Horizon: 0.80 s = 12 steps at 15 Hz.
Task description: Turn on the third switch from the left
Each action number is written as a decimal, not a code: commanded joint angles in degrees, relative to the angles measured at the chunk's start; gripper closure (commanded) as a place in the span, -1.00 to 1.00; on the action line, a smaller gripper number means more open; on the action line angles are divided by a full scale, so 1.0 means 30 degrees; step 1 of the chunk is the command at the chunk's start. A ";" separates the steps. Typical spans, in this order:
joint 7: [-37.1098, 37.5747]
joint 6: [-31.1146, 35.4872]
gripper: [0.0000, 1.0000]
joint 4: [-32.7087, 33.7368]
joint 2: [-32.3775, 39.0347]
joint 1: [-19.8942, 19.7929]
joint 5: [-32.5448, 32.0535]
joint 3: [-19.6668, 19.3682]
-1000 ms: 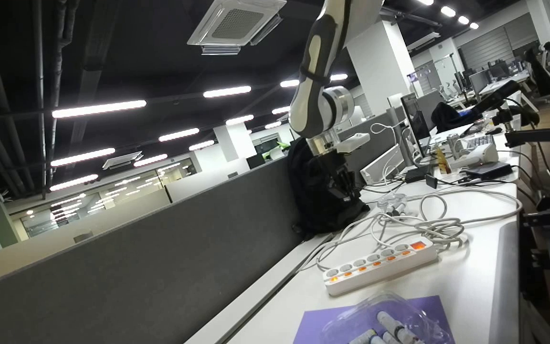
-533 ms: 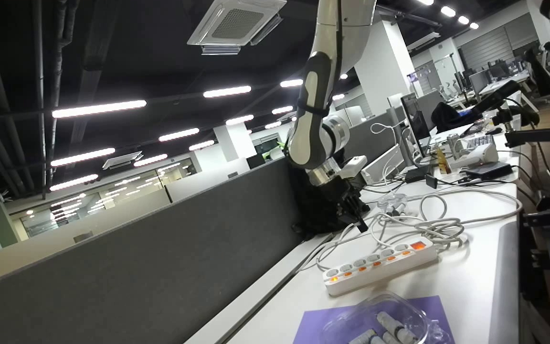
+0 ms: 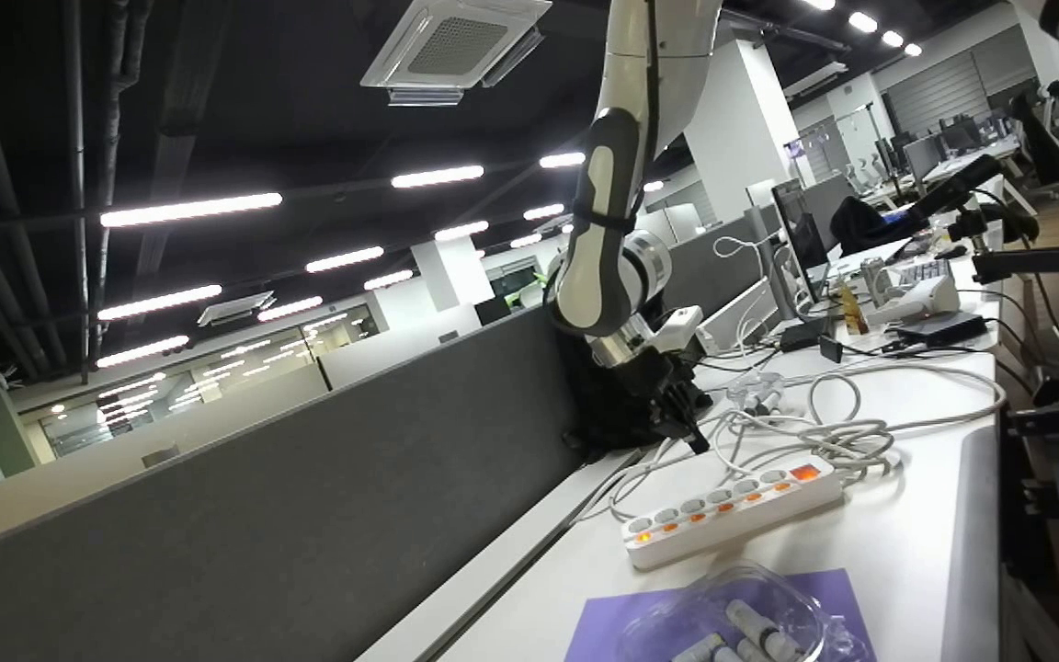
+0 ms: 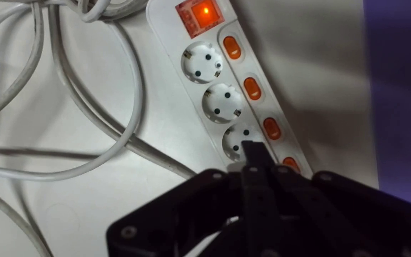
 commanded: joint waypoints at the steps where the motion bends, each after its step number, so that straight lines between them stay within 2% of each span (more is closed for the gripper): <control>1: 0.1910 0.2231 1.00 -0.0345 0.0464 0.0891 -0.2092 -0.0326; 5: 0.2631 0.3388 1.00 -0.0412 0.1114 0.1471 -0.3275 -0.0403; 12: 0.2239 0.4104 1.00 -0.1051 0.1448 0.1767 -0.3659 -0.0246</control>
